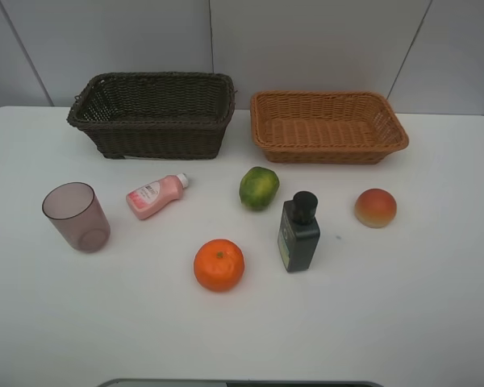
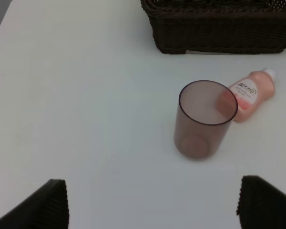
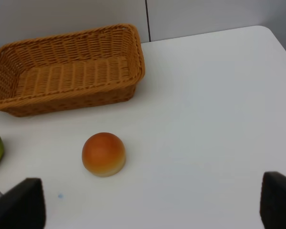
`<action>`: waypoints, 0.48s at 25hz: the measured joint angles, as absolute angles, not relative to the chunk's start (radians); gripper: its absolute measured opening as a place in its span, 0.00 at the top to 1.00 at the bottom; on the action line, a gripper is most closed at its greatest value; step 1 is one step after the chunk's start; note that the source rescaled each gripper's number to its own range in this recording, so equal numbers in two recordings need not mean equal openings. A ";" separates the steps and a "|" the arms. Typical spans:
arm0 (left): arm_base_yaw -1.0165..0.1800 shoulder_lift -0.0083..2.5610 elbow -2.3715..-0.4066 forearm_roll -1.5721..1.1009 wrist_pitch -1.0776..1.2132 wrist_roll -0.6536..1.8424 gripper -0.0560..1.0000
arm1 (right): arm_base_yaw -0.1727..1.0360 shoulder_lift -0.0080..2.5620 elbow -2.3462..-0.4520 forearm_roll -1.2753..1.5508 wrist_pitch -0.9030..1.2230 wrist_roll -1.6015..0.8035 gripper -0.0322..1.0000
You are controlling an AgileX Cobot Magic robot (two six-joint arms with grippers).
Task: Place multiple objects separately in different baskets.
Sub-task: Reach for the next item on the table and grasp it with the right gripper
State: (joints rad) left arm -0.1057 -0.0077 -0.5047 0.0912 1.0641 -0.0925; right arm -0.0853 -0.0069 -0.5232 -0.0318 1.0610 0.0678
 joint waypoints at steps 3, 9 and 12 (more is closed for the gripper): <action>-0.106 -0.008 -0.505 0.091 1.064 -0.092 0.08 | -0.085 -0.007 -0.523 -0.032 1.061 0.068 0.00; -0.106 -0.008 -0.505 0.091 1.064 -0.092 0.08 | -0.085 -0.007 -0.523 -0.032 1.061 0.068 0.00; -0.106 -0.008 -0.505 0.091 1.064 -0.092 0.08 | -0.085 -0.007 -0.523 -0.032 1.061 0.068 0.00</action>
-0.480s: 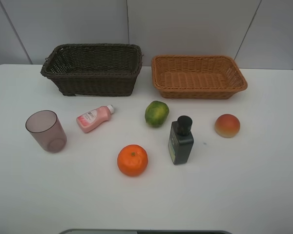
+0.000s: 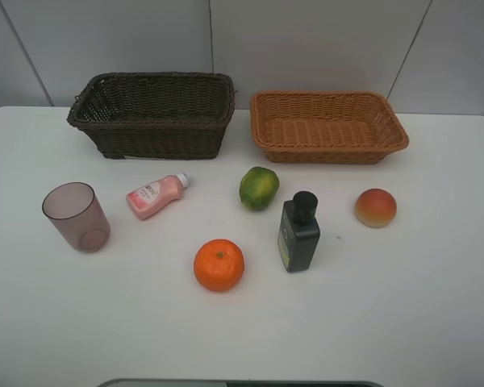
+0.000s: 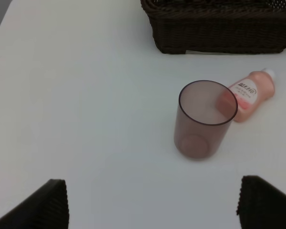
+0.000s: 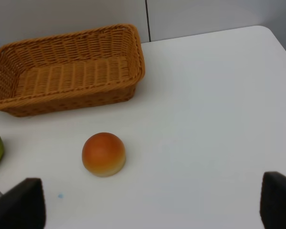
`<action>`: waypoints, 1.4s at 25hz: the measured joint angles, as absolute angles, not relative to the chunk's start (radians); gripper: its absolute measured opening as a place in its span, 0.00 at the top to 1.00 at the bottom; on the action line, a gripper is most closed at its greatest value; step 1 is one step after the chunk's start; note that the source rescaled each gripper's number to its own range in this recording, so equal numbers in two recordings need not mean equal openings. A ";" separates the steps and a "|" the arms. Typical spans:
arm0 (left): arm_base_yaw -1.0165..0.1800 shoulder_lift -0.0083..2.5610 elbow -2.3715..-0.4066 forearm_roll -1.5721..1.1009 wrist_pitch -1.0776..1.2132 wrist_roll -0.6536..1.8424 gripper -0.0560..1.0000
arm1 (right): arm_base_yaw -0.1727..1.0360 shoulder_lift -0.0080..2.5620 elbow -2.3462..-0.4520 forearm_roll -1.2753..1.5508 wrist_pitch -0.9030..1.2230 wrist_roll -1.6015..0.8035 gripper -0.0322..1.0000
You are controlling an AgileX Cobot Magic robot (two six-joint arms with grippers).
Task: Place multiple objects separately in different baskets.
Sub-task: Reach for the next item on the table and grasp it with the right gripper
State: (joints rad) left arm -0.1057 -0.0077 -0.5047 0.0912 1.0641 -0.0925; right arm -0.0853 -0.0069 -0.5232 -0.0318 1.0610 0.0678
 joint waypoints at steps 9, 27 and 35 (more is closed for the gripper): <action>-0.106 -0.008 -0.505 0.091 1.064 -0.092 0.08 | -0.085 -0.007 -0.523 -0.032 1.061 0.068 0.00; -0.106 -0.008 -0.505 0.091 1.064 -0.092 0.08 | -0.085 -0.007 -0.523 -0.032 1.061 0.068 0.00; -0.106 -0.008 -0.505 0.091 1.064 -0.092 0.08 | -0.085 -0.007 -0.523 -0.032 1.061 0.068 0.00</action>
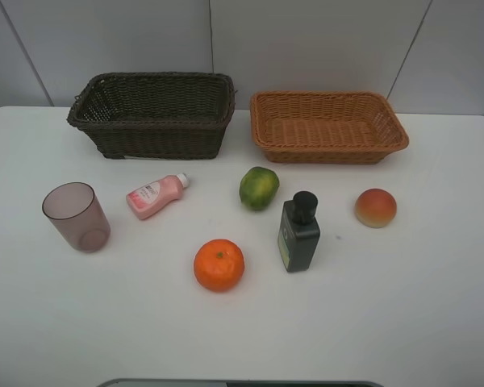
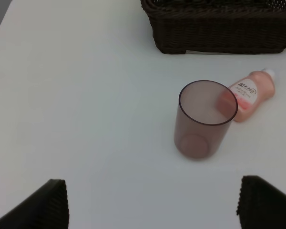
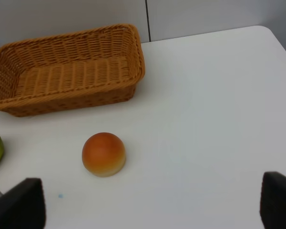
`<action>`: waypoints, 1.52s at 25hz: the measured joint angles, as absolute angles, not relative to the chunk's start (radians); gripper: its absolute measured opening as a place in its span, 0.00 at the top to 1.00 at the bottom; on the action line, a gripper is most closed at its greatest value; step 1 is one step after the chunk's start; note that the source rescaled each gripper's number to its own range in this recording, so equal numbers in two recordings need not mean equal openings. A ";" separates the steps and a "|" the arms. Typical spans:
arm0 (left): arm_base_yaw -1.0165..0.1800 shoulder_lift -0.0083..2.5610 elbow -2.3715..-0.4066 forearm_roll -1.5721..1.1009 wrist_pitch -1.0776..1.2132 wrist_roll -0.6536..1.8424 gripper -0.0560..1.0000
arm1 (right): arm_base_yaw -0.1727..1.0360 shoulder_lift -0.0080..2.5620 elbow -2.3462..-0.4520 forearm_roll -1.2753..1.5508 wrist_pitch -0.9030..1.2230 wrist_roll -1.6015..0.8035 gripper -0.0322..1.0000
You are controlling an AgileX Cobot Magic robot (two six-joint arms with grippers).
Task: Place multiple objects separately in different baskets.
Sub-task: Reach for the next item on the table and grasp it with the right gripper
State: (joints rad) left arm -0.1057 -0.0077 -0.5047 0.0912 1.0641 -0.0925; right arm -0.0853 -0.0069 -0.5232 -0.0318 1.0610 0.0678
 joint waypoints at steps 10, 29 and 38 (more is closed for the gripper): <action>-0.106 -0.008 -0.505 0.091 1.064 -0.092 0.08 | -0.085 0.079 -0.535 -0.032 1.061 0.068 0.00; -0.106 -0.008 -0.505 0.091 1.063 -0.092 0.08 | -0.079 0.983 -0.810 -0.067 0.999 0.068 0.00; -0.106 -0.008 -0.505 0.091 1.063 -0.092 0.08 | 0.134 1.223 -0.810 -0.081 0.683 0.068 0.00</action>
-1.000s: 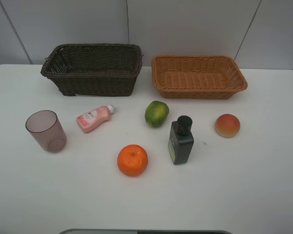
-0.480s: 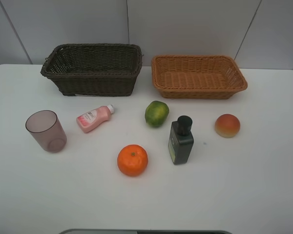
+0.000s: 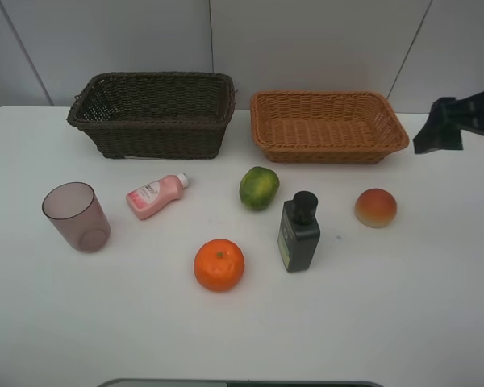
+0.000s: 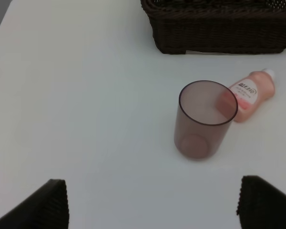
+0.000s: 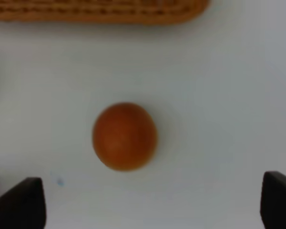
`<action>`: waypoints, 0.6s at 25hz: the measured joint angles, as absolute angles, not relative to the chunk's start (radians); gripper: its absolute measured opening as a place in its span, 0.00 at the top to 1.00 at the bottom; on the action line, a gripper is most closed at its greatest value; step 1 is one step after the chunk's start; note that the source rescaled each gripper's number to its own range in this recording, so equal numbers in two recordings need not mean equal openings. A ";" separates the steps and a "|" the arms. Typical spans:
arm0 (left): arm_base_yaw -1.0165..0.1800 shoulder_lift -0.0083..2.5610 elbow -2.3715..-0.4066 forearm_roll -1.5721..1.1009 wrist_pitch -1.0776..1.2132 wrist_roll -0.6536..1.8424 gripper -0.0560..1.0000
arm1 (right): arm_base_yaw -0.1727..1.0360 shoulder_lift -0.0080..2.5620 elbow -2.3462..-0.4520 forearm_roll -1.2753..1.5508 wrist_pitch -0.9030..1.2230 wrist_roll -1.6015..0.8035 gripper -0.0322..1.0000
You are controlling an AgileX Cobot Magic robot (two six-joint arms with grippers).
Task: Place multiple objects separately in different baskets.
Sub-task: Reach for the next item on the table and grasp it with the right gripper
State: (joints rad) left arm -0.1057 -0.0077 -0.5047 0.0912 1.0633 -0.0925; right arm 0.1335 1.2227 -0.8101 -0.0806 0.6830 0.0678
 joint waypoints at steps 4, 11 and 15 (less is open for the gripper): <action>-0.106 -0.008 -0.505 0.091 1.063 -0.092 0.08 | 0.176 1.333 -0.811 -0.033 0.599 0.068 0.00; -0.106 -0.008 -0.505 0.091 1.063 -0.092 0.08 | 0.185 1.472 -0.896 -0.027 0.644 0.068 0.00; -0.106 -0.008 -0.505 0.091 1.062 -0.092 0.08 | 0.204 1.552 -0.973 -0.028 0.723 0.075 0.00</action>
